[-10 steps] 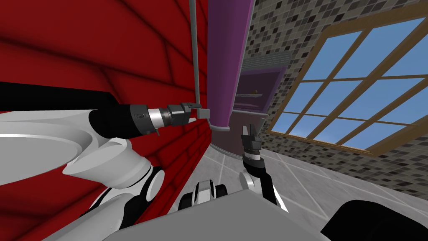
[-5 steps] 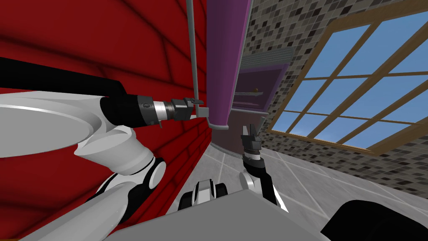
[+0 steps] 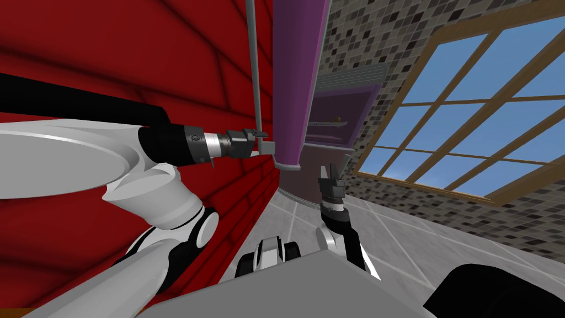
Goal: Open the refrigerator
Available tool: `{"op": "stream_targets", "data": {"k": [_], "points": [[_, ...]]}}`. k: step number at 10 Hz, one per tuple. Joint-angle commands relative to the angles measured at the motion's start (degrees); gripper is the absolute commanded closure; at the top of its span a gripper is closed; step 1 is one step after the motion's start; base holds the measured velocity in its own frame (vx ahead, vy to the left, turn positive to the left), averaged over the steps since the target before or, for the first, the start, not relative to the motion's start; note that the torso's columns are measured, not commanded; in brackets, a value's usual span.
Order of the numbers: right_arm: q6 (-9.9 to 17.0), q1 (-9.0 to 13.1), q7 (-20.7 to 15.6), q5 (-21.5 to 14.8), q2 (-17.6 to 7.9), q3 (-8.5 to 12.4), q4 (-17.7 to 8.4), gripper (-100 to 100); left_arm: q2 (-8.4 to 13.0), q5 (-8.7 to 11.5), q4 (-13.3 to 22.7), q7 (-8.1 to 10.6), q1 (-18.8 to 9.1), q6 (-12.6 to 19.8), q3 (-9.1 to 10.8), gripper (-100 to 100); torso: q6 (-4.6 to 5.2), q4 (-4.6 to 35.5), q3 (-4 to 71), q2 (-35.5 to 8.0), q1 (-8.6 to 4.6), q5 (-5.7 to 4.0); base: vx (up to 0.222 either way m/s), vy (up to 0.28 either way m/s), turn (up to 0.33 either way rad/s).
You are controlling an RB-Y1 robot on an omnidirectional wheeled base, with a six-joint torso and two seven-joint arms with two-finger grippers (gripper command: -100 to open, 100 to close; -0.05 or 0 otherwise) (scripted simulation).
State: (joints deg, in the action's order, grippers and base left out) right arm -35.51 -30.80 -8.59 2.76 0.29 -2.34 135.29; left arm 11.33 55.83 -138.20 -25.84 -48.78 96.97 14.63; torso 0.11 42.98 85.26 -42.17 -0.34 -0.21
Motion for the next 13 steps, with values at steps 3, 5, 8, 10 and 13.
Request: {"op": "stream_targets", "data": {"k": [3, 5, 8, 10, 13], "points": [[0.0, 0.0, 0.0, 0.0, 0.0, 0.0, 0.0, 0, 0.26, -0.58, 0.55, 1.09, -2.54, -1.52, 0.95, -100, 0.02, 0.11, -0.04, -0.16, -0.09, -0.04, -0.011, 0.006, 0.006], [0.0, 0.0, 0.0, 0.0, 0.0, 0.0, 0.0, 0, 0.26, -0.58, 0.55, 1.09, -2.54, -1.52, 0.95, -100, 0.05, 0.12, 0.02, -0.13, -0.13, -0.04, -0.004, -0.001, 0.004], [0.0, 0.0, 0.0, 0.0, 0.0, 0.0, 0.0, 0, 0.26, -0.58, 0.55, 1.09, -2.54, -1.52, 0.95, -100, 0.05, 0.22, -0.02, -0.23, -0.15, -0.05, 0.003, -0.002, 0.001], [0.0, 0.0, 0.0, 0.0, 0.0, 0.0, 0.0, 0, 0.26, -0.58, 0.55, 1.09, -2.54, -1.52, 0.95, -100, 0.09, 0.11, 0.01, -0.08, -0.04, 0.01, 0.0, 0.0, 0.0], [0.0, 0.0, 0.0, 0.0, 0.0, 0.0, 0.0, 0, 1.18, -0.5, 3.02, 1.73, -4.61, 0.87, -0.18, -100, -0.02, -0.16, -0.21, -0.11, 0.01, 0.01, -0.024, 0.021, 0.002]]}}
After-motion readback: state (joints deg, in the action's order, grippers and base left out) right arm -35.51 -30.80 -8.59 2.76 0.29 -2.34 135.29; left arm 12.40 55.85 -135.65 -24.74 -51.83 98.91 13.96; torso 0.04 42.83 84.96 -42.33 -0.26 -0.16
